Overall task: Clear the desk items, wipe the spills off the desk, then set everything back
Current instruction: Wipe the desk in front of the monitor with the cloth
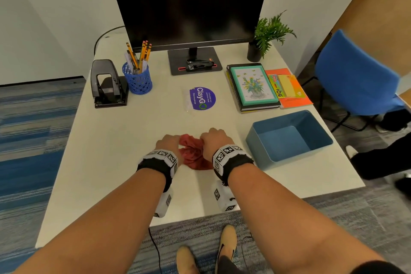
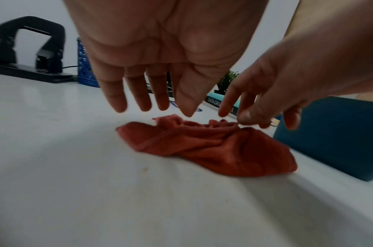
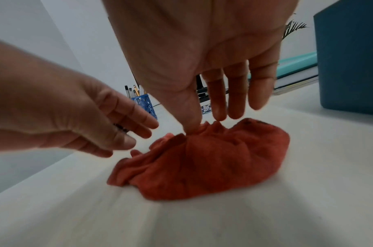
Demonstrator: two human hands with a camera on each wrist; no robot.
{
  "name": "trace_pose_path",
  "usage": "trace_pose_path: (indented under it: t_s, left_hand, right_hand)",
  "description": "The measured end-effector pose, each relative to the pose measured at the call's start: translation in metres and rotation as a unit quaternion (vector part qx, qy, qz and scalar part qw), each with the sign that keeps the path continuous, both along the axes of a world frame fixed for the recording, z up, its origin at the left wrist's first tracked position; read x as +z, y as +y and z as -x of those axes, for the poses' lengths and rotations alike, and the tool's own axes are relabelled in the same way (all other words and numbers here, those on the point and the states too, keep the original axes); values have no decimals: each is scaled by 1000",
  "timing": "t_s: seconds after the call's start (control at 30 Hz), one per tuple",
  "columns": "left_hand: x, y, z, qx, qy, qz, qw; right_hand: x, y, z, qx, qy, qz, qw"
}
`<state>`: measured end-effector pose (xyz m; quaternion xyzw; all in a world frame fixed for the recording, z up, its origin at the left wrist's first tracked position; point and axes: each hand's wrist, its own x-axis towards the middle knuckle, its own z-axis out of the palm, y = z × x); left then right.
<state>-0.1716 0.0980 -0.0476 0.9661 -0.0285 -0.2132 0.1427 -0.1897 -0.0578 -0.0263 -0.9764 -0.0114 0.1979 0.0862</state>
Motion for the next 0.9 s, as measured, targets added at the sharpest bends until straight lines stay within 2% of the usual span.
trace_pose_path:
  t_s: [0.13,0.27,0.53,0.7,0.9]
  left_hand:
    - [6,-15,-4,-34,-8,37,999]
    - [3,-22,-2,-91,25,15,995]
    - [-4,-14,-2,-80,21,17,996]
    - [1,-15,-5,-90,44,5,995]
    - [10,-23,-12,-120,73,-17,990]
  right_hand:
    - [-11,-3,9,-53,24,-18,998]
    - [-14,1,10,-71,40,-28,996]
    - [-17,-6,6,-84,43,-67,993]
    - [-14,-8,5,-91,48,-85,991]
    - [-4,-13,-2,-70,72,-56,993]
